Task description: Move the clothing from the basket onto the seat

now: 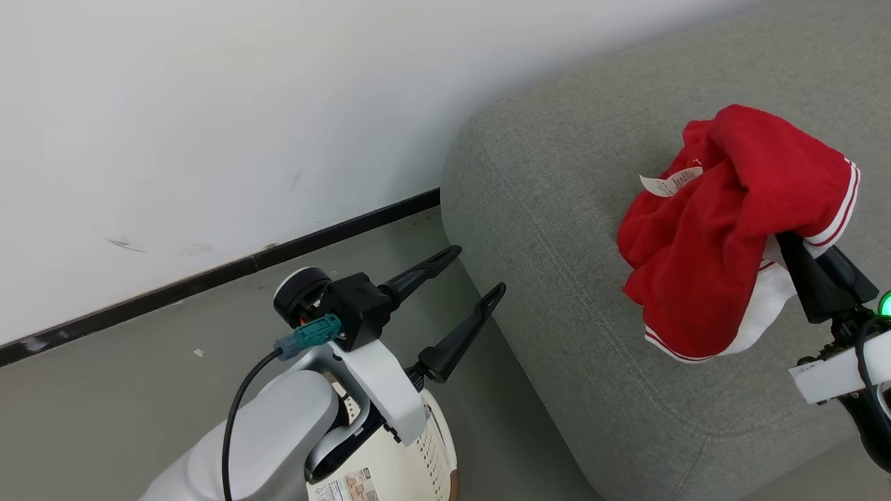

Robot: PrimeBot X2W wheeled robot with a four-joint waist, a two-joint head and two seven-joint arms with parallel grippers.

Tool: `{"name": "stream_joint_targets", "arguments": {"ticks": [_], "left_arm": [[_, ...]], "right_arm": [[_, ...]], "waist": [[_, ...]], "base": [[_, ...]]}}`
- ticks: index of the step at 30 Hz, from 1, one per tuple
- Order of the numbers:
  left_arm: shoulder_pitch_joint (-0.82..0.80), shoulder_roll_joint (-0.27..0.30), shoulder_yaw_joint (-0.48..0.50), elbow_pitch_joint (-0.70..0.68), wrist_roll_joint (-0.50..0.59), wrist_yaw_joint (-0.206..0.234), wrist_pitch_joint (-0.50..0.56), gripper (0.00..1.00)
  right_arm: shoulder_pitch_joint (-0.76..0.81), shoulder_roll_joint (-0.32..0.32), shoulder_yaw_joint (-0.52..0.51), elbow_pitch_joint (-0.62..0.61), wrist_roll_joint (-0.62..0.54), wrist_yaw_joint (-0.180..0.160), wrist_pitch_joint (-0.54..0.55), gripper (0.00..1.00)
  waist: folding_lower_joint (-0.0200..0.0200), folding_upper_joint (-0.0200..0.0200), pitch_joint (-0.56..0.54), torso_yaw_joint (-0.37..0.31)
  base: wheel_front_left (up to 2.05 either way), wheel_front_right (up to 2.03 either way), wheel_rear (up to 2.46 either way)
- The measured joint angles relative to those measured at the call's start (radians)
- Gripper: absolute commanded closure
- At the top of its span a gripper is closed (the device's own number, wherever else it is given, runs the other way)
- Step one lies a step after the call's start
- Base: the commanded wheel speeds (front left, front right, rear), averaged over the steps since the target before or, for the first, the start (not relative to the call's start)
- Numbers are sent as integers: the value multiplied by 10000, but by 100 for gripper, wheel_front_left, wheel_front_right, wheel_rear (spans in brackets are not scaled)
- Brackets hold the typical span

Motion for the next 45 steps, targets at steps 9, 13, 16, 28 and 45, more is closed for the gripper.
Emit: {"name": "stream_joint_targets", "arguments": {"ticks": [9, 13, 16, 28, 45], "left_arm": [[49, 132, 21, -268, 84, 134, 10, 0], [50, 215, 17, -385, 94, 196, 44, 0], [55, 270, 15, -474, 94, 270, 125, 0], [141, 602, 61, -980, 182, 500, 577, 0], [50, 1020, 184, -2025, 424, 899, 1187, 0]], "right_arm": [[-86, -205, -732, -213, -52, 0, -4, 100], [-475, -468, -1206, -178, 12, 0, -6, 100], [-654, -773, -1569, 157, 98, 0, -12, 100], [-1425, -1638, -2631, 1864, 362, 0, -12, 100], [-2959, -2242, -2997, 4094, 345, 0, -12, 100]], "waist": [[0, 0, 218, -156], [0, 0, 355, -151], [0, 0, 476, -133], [0, 0, 1116, 78], [0, 0, 2380, 598]], "base": [[0, 0, 0], [0, 0, 0], [0, 0, 0], [0, 0, 0], [0, 0, 0]]}}
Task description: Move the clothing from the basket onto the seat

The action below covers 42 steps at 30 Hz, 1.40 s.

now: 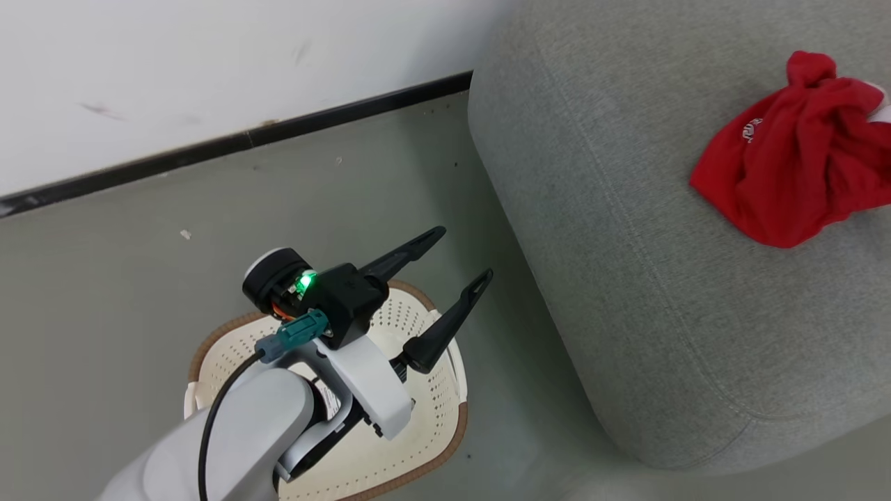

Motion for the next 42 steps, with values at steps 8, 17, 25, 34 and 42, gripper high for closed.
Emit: {"name": "stream_joint_targets", "arguments": {"ticks": [8, 17, 25, 34, 42], "left_arm": [[-337, 224, 111, -522, 134, 90, 192, 0], [-638, 307, 150, -920, 274, 100, 366, 0], [-951, 360, 201, -1129, 385, 86, 445, 0], [-1172, 422, 219, -1120, 460, -17, 437, 0], [-1172, 491, 268, -974, 460, -102, 349, 0]], "right_arm": [[-1027, -82, -278, 1037, -988, 0, -2, 100], [-1400, 267, 823, 1854, -1578, 2, 52, 100], [-1921, 489, 1595, 2376, -1774, 2, 203, 100], [-2041, 639, 2299, 2907, -1837, 2, 489, 100], [-2299, 763, 2610, 3264, -1829, 2, 485, 0]], "waist": [[0, 0, 717, 301], [0, 0, 1450, 643], [0, 0, 1976, 909], [-1, -1, 2309, 1117], [0, 0, 2174, 1017]], "base": [[0, 0, 0], [0, 0, 0], [0, 0, 0], [0, 0, 0], [0, 0, 0]]}}
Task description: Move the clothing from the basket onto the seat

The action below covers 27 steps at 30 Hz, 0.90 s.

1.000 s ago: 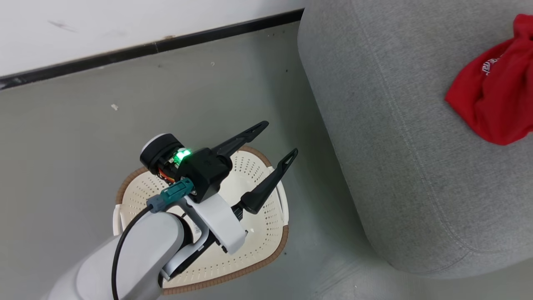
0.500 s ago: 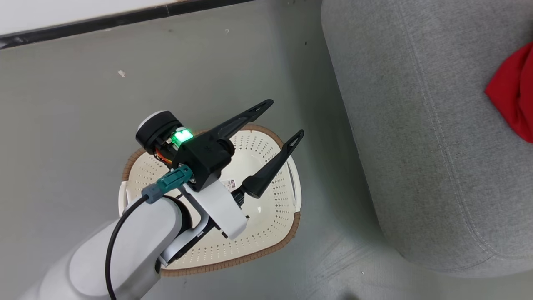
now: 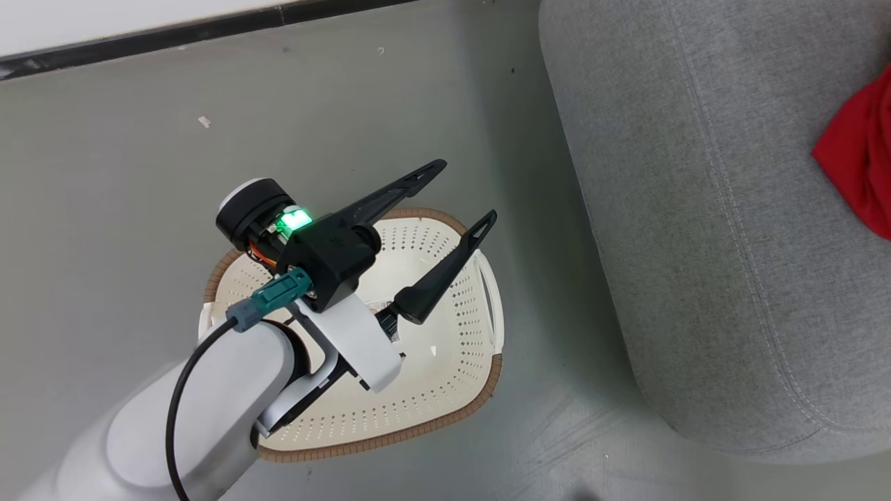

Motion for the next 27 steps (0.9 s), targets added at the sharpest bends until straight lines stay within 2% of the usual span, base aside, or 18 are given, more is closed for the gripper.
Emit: {"name": "stream_joint_targets", "arguments": {"ticks": [7, 17, 27], "left_arm": [[1, 52, 105, 249, -2, -6, -236, 0], [82, 259, 493, 612, -36, 15, -675, 0], [606, 370, 945, 926, -293, 372, -1099, 0]], "right_arm": [[-37, 117, 426, 127, 320, 0, -46, 0], [152, -136, 328, -102, 525, 0, -370, 0], [399, -13, 146, -761, 608, 0, -476, 0]], "waist": [[0, 0, -284, -145], [0, 0, -861, -330], [0, 0, -1498, -351]], "base": [[0, 0, 0], [0, 0, 0], [0, 0, 0]]}}
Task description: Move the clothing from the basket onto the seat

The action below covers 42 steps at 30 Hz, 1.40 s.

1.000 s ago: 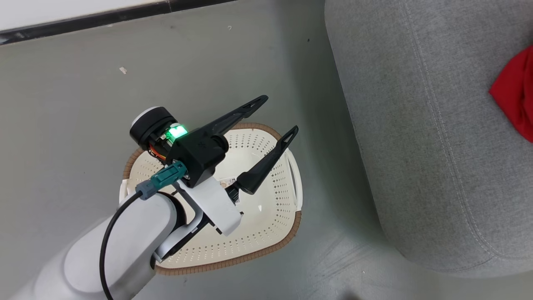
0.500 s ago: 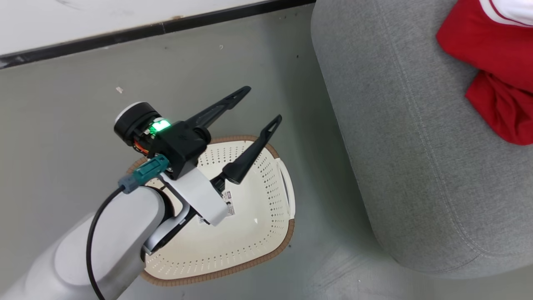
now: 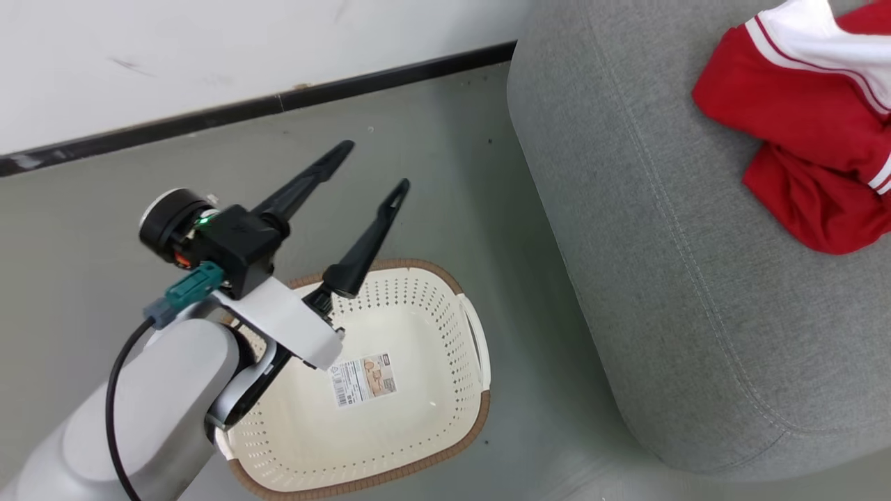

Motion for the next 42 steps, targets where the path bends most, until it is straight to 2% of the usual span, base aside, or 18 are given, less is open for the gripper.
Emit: {"name": "stream_joint_targets", "arguments": {"ticks": [6, 13, 20, 31, 42], "left_arm": [[374, 61, 330, 119, -180, 190, -326, 0], [896, 109, 755, 305, -364, 617, -583, 0], [1499, 117, 1281, 460, -696, 1062, -765, 0], [2517, 88, 1898, 723, -972, 1613, -941, 0], [3535, -44, 2548, 838, -1315, 1927, -1016, 0]], "right_arm": [[171, 213, -151, -1045, -4, -2, -10, 0], [374, 617, -142, -2188, -15, -2, -12, 0], [995, 905, -33, -2888, -90, 0, -12, 0], [2113, 1722, 299, -3668, -169, -2, -12, 0], [3437, 2491, 230, -4236, -169, -2, -12, 0]], "waist": [[0, 0, -432, 98], [0, 0, -923, 303], [1, 0, -1388, 593], [0, 0, -2049, 1150], [0, 0, -2676, 1680]], "base": [[0, 0, 0], [0, 0, 0], [0, 0, 0], [0, 0, 0], [0, 0, 0]]}}
